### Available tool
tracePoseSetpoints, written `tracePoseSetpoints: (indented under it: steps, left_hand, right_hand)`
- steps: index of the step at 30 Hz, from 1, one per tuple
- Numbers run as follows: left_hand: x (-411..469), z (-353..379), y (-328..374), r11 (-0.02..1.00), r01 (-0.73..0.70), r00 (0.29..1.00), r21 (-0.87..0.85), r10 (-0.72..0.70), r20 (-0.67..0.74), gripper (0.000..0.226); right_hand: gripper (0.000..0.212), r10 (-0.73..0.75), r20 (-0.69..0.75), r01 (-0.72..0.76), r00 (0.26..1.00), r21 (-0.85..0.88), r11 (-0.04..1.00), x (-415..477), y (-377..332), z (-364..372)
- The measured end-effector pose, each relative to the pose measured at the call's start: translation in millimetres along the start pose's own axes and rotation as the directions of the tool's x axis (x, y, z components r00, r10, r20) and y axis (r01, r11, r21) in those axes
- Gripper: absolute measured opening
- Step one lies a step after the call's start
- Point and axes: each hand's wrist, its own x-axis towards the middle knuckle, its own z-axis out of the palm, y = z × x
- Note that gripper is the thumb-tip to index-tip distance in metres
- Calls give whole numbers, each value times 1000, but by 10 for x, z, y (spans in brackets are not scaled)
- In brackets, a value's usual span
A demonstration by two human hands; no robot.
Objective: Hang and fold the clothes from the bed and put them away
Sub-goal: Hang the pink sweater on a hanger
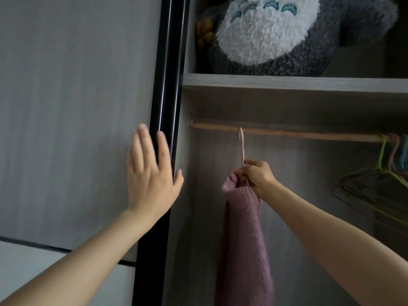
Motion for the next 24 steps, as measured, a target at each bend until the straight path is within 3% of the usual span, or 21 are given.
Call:
tracePoseSetpoints:
  steps: [2, 4, 14, 24]
  left_hand:
    - [5, 28, -28, 987, 141, 990, -80, -142, -11, 91]
    - [-3, 53, -43, 979, 178, 984, -98, -180, -12, 93]
    - [-3, 91, -38, 991, 133, 986, -15, -134, -98, 92]
    - [2, 87, -29, 989, 146, 981, -10, -146, -131, 88]
  right_hand:
    - [33, -35, 42, 36, 998, -32, 999, 143, -31, 133]
    - [28, -67, 73, 71, 995, -56, 996, 278, -99, 242]
    - [24, -132, 160, 162, 978, -194, 968, 763, -397, 815]
    - [21, -34, 197, 103, 980, -350, 931, 997, 455, 1252]
